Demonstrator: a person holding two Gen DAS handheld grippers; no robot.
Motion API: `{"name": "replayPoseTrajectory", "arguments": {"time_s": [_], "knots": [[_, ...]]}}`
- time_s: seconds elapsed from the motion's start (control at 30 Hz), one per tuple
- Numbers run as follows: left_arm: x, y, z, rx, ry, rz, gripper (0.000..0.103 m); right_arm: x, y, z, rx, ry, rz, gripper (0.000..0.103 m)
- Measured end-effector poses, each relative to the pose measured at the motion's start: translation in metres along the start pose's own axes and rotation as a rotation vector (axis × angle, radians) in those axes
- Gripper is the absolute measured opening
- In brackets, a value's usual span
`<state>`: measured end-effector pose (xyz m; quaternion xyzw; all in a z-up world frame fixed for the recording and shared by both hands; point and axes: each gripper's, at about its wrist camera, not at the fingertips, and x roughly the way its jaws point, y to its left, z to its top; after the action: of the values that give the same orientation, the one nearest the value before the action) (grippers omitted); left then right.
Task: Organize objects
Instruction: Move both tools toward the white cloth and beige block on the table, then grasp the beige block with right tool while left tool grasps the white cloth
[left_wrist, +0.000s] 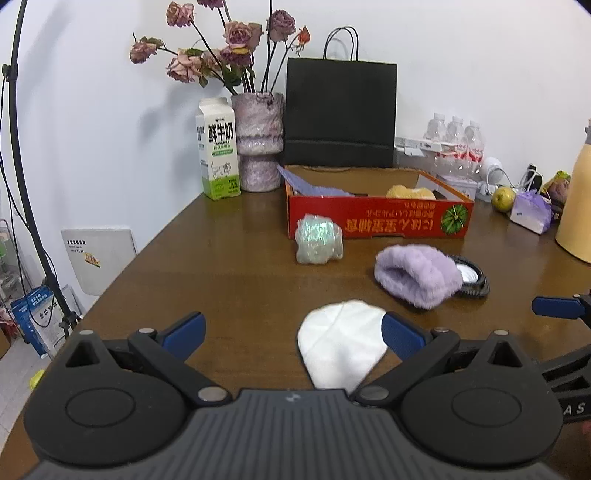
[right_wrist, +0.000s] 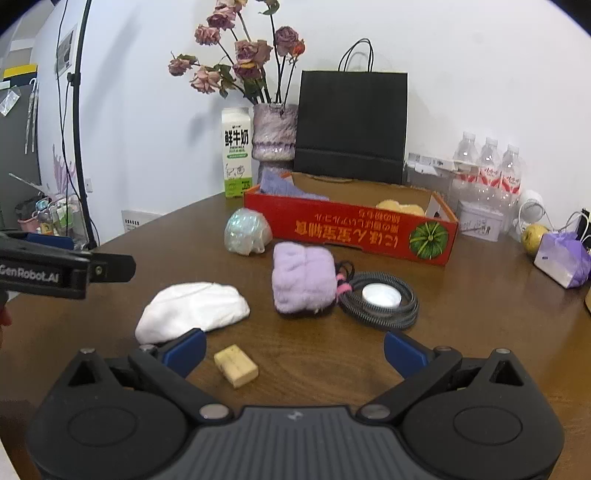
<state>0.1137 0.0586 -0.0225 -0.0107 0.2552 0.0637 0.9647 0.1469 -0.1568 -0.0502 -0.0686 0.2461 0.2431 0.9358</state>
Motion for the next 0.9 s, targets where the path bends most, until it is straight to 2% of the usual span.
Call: {"name": "replayPoseTrajectory", "arguments": {"time_s": [0.3, 0.6, 0.67, 0.77, 0.87, 0.9], "knots": [[0.000, -0.002, -0.028, 0.028, 0.050, -0.038, 0.103, 0.002, 0.003, -0.016, -0.012, 0.032, 0.020, 0.103], [0.007, -0.001, -0.031, 0.031, 0.066, -0.037, 0.103, 0.011, 0.009, -0.017, -0.062, 0.047, 0.024, 0.100], [0.008, -0.001, -0.032, 0.031, 0.069, -0.031, 0.103, 0.015, 0.011, -0.016, -0.086, 0.056, 0.026, 0.095], [0.011, 0.001, -0.032, 0.026, 0.073, -0.023, 0.103, 0.024, 0.015, -0.013, -0.108, 0.085, 0.072, 0.083], [0.011, 0.002, -0.032, 0.022, 0.073, -0.020, 0.103, 0.033, 0.020, -0.011, -0.132, 0.114, 0.112, 0.062], [0.012, 0.002, -0.031, 0.021, 0.073, -0.019, 0.103, 0.035, 0.020, -0.010, -0.130, 0.115, 0.133, 0.050]]}}
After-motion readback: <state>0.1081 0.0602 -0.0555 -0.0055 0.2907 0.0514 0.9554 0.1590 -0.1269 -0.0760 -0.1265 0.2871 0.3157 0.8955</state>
